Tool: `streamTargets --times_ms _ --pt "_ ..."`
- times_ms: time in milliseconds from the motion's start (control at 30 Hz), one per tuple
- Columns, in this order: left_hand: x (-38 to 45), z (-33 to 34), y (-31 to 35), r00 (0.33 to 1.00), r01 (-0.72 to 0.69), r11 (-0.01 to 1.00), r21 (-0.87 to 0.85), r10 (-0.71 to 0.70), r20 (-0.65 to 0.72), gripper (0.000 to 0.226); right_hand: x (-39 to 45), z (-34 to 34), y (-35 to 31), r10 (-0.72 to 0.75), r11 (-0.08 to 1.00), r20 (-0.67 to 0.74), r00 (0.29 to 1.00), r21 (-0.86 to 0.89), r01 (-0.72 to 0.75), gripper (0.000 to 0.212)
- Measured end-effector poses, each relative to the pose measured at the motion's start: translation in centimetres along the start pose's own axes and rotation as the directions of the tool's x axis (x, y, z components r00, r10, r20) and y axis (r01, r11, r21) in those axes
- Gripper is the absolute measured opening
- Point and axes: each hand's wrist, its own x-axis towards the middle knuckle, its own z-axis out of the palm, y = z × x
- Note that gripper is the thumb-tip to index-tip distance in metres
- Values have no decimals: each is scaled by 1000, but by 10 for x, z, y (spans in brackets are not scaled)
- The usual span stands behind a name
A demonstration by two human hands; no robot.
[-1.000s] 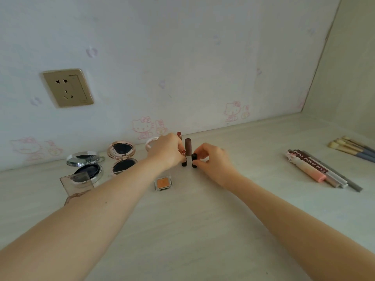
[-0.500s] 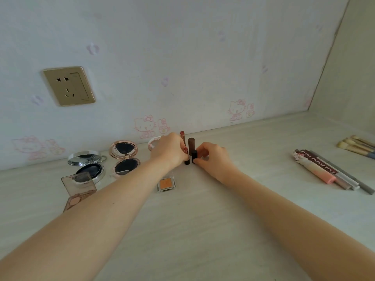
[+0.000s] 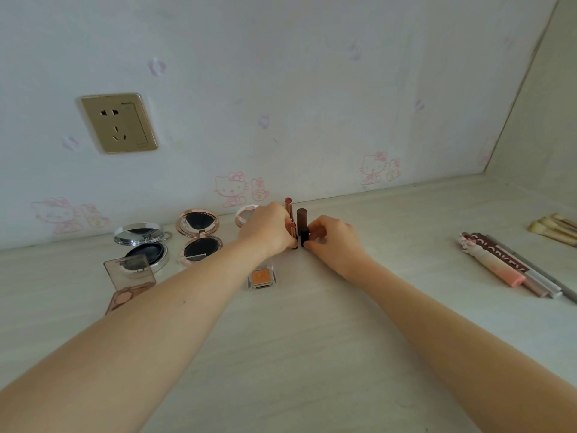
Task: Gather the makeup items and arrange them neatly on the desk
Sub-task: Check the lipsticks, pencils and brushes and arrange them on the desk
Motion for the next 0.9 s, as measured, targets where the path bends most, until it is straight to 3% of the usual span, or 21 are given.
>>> streamTargets --times_ms 300,567,900 --pt "-11 -17 0 998 -37 998 -42 35 -51 14 -16 -19 -4 -14 997 -7 1000 -82 13 26" --pt "-45 -27 19 946 -218 960 175 252 -205 25 -56 -63 -4 -47 958 43 998 -281 58 33" --pt "-78 5 66 920 -364 916 170 382 -86 27 -122 -130 27 -37 895 -2 999 -444 33 32"
